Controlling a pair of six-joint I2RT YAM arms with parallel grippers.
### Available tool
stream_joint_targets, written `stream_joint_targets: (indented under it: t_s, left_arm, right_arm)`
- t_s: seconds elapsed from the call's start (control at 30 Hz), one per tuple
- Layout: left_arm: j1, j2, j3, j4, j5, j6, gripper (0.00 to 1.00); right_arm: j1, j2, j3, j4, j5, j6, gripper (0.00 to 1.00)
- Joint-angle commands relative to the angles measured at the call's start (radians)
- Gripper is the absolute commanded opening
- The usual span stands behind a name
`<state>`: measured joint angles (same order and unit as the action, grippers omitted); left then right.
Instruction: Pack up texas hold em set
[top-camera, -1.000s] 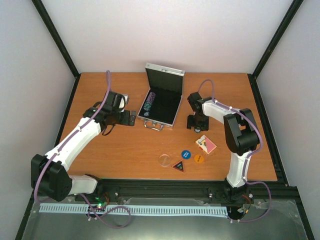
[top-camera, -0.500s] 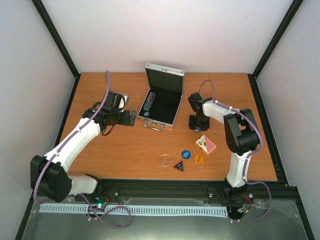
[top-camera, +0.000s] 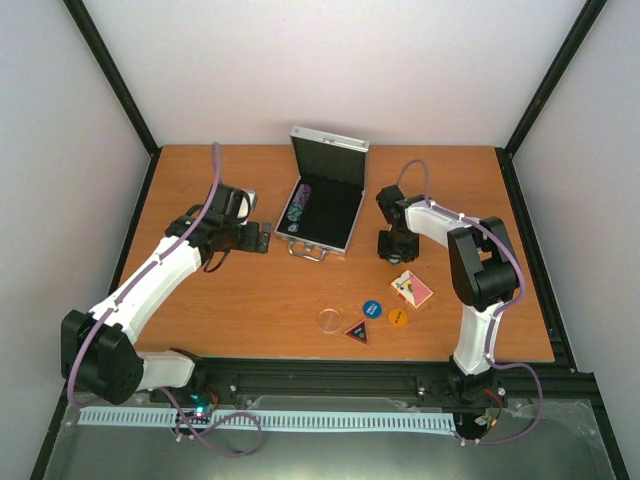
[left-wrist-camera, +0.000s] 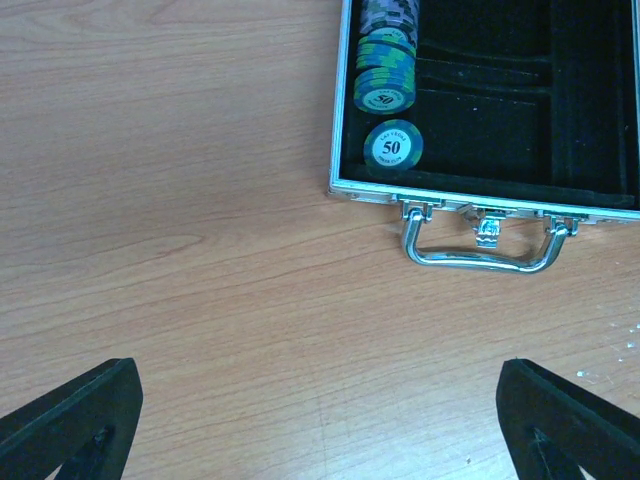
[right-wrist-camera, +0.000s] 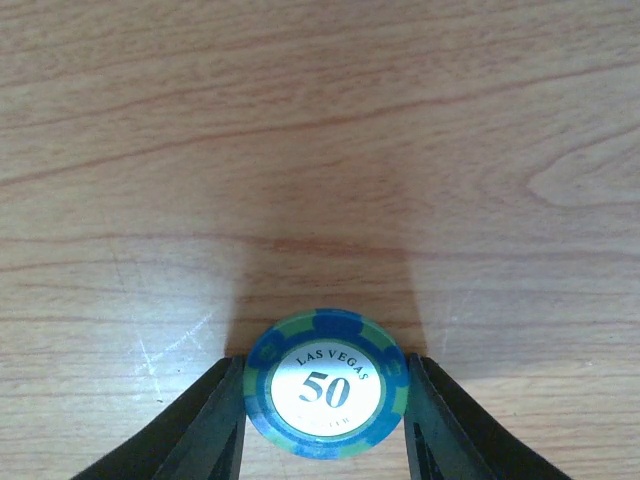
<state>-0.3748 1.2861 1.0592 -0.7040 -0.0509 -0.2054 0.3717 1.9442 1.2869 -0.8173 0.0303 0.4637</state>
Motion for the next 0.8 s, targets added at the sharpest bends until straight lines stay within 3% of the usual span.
stream_joint_targets:
  t_s: [0.0,0.17,0.53,0.77]
  left_arm:
    - [0.010,-0.024,0.004,0.003,-0.009,-0.011,1.00]
    - [0.010,-0.022,-0.001,0.012,-0.003,-0.016,1.00]
    - [0.010,-0.034,-0.020,0.017,0.002,-0.018,1.00]
    - [0.010,-0.034,-0.018,0.026,0.004,-0.018,1.00]
  right_arm:
    - [-0.002,0.014,-0.013,-0.007,-0.040,-0.014,0.18]
    - [0.001,-0.023,0.044,-0.040,-0.089,-0.016,0.03]
    - [0.008,-0.069,0.046,-0.019,-0.149,-0.010,0.03]
    - [0.032,-0.062,0.131,-0.018,-0.215,0.009,0.03]
